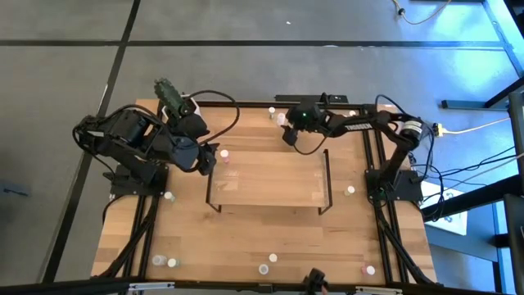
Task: Pick and place medicine bottles onto shelf by color
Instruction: Put the top white pill bottle on the shelf
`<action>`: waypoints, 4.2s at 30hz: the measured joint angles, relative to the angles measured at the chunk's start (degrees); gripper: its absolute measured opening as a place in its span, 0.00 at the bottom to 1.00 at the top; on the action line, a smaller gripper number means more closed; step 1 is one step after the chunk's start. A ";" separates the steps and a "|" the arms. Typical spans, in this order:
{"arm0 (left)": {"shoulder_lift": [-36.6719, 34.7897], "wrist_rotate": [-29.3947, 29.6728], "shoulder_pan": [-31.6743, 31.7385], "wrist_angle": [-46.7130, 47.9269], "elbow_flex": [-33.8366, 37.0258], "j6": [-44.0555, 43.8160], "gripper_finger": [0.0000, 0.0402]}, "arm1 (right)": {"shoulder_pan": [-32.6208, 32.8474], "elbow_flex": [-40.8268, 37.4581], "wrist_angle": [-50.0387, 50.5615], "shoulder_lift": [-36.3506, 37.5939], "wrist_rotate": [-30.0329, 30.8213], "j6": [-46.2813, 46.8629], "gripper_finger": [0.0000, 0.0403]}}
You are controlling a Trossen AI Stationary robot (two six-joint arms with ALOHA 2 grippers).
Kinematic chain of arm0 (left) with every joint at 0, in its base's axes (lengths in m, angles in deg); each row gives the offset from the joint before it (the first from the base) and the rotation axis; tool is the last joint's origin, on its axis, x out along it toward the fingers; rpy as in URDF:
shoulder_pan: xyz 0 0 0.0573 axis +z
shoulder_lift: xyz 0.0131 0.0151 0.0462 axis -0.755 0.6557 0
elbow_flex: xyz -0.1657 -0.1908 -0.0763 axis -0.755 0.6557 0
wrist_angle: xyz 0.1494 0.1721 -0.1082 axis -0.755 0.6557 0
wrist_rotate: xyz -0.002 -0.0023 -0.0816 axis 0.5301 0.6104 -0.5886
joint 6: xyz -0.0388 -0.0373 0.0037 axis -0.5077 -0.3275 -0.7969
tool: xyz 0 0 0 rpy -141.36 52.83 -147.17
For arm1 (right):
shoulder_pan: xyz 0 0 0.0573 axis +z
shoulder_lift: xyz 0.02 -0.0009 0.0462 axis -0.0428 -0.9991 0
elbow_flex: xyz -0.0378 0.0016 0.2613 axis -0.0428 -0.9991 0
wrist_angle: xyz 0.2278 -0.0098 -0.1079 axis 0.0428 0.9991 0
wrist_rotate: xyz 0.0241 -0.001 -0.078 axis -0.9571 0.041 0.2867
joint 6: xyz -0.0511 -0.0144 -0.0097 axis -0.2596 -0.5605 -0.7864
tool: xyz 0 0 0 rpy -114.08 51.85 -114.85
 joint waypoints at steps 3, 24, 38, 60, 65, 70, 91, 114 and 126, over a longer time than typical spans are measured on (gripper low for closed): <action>0.00 0.00 0.00 0.00 0.00 0.00 0.55 | -1.08 0.00 -0.72 -0.42 -0.02 2.33 0.63; 0.00 0.00 0.00 0.00 0.00 0.02 0.55 | -4.13 0.00 -3.30 -0.51 -7.60 6.15 0.63; 0.00 0.00 0.00 0.00 0.00 0.09 0.55 | -4.25 0.00 -3.27 -0.51 -7.60 9.24 0.63; 1.37 6.05 4.85 0.00 0.02 5.01 0.55 | -4.24 0.00 -3.23 -0.51 -8.06 8.86 0.63; 1.61 5.97 4.83 -0.02 0.02 5.01 0.55 | -4.23 -0.02 -3.21 -0.51 -8.08 8.61 0.63; 1.62 5.97 4.83 -0.02 0.02 4.98 0.55 | -4.23 -0.02 -3.21 -0.51 -8.10 8.71 0.63; 1.64 5.97 4.83 -0.02 0.02 4.98 0.55 | -4.19 -0.02 -3.21 -0.51 -8.83 9.86 0.63; 1.65 5.95 4.83 -0.04 0.02 4.98 0.55 | -4.36 -0.04 -1.68 -0.53 -7.97 8.80 0.64; 1.66 5.96 4.83 -0.04 0.02 4.98 0.55 | -4.38 -0.04 -2.05 -1.33 -6.46 8.94 0.80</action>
